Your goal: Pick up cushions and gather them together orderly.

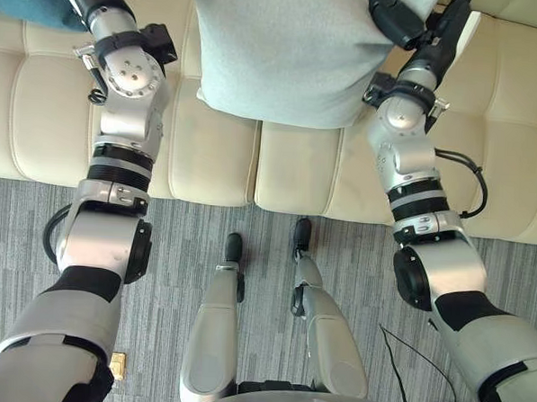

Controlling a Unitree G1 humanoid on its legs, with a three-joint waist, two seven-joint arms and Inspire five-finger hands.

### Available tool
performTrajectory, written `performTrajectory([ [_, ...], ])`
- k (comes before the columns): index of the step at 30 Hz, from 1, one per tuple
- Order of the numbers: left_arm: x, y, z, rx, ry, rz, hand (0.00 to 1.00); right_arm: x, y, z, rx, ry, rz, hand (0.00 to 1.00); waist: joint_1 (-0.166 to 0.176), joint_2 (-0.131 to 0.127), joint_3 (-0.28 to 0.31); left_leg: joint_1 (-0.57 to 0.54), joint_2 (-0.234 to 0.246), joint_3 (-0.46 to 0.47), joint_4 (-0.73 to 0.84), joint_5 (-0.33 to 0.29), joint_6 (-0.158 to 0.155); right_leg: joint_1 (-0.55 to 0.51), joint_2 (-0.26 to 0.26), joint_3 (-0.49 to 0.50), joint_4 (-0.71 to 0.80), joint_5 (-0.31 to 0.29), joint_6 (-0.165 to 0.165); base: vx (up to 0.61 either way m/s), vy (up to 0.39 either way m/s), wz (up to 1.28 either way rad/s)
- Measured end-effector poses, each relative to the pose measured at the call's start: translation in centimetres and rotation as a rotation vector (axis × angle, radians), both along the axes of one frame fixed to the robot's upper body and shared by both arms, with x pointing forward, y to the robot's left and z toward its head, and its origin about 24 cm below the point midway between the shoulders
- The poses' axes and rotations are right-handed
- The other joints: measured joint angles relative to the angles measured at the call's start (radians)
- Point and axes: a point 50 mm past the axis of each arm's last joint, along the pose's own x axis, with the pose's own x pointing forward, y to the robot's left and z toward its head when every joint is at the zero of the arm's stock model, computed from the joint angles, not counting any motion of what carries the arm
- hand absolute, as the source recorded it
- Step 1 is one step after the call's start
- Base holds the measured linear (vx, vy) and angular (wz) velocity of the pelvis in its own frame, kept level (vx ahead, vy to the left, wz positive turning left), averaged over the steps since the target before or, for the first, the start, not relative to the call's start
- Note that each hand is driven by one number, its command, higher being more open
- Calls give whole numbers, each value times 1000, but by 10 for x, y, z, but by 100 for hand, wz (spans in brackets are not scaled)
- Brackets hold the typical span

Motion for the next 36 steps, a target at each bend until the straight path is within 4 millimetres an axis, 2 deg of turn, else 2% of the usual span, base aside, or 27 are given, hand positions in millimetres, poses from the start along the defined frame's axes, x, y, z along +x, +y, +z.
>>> performTrajectory([
  [2, -1, 7, 4, -25, -5, 4, 100, 2, -5, 8, 35, -6, 8, 100, -1, 0, 4, -4, -6, -1, 7, 0, 3, 0, -6, 0, 0, -7, 9, -5, 90, 4],
  [9, -7, 42, 10, -198, -37, -5, 100, 7, -27, 31, 163, -19, 37, 100, 1, 1, 17, -21, -11, -11, 30, -8, 11, 1, -10, -11, 1, 5, 3, 24, 62, 4],
  [11, -10, 50, 12, -254, -60, -30, 100, 5, -45, 41, 197, -51, 13, 100, 8, 1, 17, -23, -15, -22, 31, -8, 11, 4, -12, -15, 1, 7, 2, 34, 52, 14],
  [15, -17, 65, 18, -325, -129, -47, 100, -3, -65, 64, 301, -147, 14, 100, 21, 1, 17, -21, -18, -23, 34, -9, 14, 9, -15, -14, 1, 13, 3, 19, 55, 3],
  [19, -20, 70, 19, -370, -164, -63, 100, -7, -75, 70, 364, -202, 21, 100, 31, 1, 17, -15, -20, -22, 34, -9, 16, 16, -17, -13, 1, 16, 0, 2, 26, 0],
  [23, -22, 72, 20, -383, -189, -97, 100, -13, -89, 74, 539, -291, 57, 100, 39, 1, 17, -14, -22, -23, 34, -6, 21, 17, -18, -13, 0, 17, -3, 0, 0, 0],
  [25, -25, 71, 18, -366, -199, -112, 100, -17, -91, 75, 616, -341, 96, 100, 38, 2, 17, -12, -23, -23, 32, -5, 21, 18, -19, -14, 0, -2, -28, 0, 0, 0],
  [28, -34, 64, -2, -298, -198, -155, 100, -23, -103, 55, 664, -389, 104, 100, 37, 3, 18, 26, -21, -34, 9, -3, 18, 47, -13, -26, 0, -5, -31, 98, 24, 6],
  [30, -39, 60, -35, -298, -160, -172, 100, -31, -115, 23, 680, -391, 77, 100, 37, 4, 17, 71, -19, -39, -20, -3, 17, 78, -11, -34, 0, -5, -31, 111, 37, 5],
  [34, -52, 53, -113, -339, -7, -154, 100, -54, -132, -55, 650, -291, -14, 100, 36, 7, 13, 135, -19, -38, -64, 0, 21, 121, -11, -34, -1, -7, -31, 117, 62, 0],
  [35, -61, 50, -152, -383, 89, -140, 100, -67, -134, -95, 636, -209, -57, 100, 33, 6, 6, 159, -22, -36, -83, 1, 22, 136, -15, -34, -1, -19, -27, 128, 63, 2],
  [36, -66, 47, -174, -409, 148, -135, 100, -76, -133, -118, 628, -154, -82, 100, 32, 5, -4, 166, -25, -35, -91, 1, 22, 140, -18, -34, -1, -31, -27, 154, 61, 6],
])
